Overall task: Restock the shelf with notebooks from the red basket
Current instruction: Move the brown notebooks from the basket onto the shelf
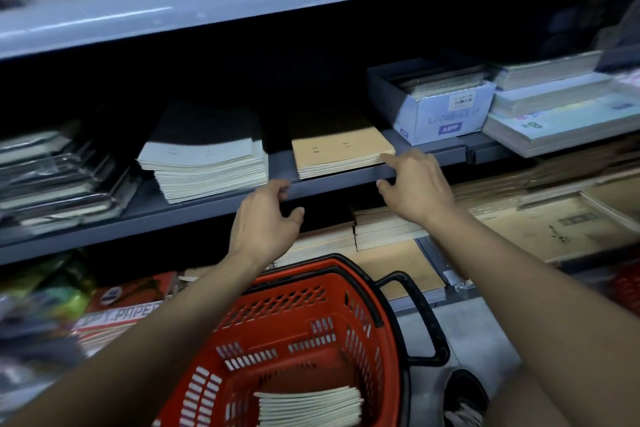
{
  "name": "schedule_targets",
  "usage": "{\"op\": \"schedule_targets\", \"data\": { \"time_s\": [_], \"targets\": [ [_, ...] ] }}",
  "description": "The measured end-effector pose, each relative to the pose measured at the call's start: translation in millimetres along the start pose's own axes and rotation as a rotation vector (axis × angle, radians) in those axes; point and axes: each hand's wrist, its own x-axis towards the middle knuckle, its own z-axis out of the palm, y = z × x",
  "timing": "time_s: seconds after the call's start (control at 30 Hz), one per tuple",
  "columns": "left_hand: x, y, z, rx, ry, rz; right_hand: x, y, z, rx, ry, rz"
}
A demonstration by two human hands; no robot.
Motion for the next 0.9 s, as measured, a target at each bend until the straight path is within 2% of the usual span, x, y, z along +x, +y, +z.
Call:
{"op": "schedule_targets", "data": {
  "time_s": [0.13,0.4,0.73,0.9],
  "targets": [
    [-19,-11,-1,0.013,-0.021,-0.031,-18,-8,5,0.026,-0.01,0.001],
    [-59,-49,8,-0.006,-0.095,-0.09,-58,-30,36,-0.019,-0.168,-0.136],
    [-104,-105,23,0.008,-0.234,-0.184,-113,-44,102,-0.224,-0.52,-0.372],
    [-119,-135,39,0.038,-0.466,-0.382,-138,-49,134,-0.401,-0.782,-0.427]
  ]
}}
